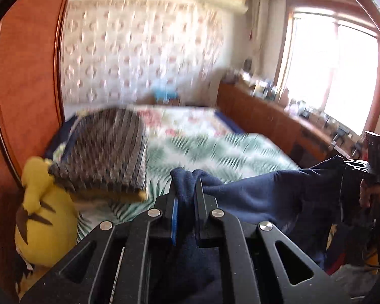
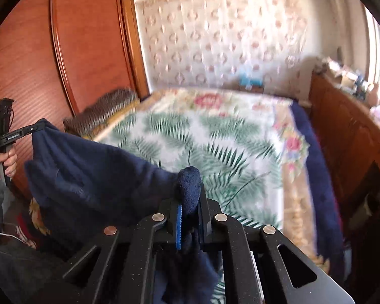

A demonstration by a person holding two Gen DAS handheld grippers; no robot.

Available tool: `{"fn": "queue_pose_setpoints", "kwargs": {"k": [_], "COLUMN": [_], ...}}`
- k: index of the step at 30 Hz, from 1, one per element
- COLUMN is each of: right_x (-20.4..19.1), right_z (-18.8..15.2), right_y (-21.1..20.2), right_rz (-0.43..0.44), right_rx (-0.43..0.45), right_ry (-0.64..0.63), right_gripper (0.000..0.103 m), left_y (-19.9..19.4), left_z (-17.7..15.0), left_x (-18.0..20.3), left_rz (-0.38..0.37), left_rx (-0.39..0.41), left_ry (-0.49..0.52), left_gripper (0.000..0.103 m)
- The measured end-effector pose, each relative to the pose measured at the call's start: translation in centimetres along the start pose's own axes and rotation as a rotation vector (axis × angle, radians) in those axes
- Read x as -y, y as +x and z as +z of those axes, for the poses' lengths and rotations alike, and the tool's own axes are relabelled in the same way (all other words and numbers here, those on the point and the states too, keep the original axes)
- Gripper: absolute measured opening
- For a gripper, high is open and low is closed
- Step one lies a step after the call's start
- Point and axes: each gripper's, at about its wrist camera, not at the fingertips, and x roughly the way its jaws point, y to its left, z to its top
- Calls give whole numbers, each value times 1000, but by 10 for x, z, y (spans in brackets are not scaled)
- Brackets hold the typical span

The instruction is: Fold small clothes

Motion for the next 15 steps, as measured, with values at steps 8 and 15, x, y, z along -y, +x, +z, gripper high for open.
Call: {"fn": "queue_pose_setpoints", "kwargs": {"k": [8,15], "right_x": [-17,-27], "right_z": [31,46], "right_y": [-112,-167], "right_rz": [-54,-72], "right_rx": [205,309], "right_ry": [-45,-88], "right_gripper": [8,8], "left_y": [-63,-90], "left_z": [36,61], "left_x": [5,11], "left_rz": [-43,-46], "left_rx": [186,300], "left_ry": [-13,-5], "left_gripper": [10,10]}}
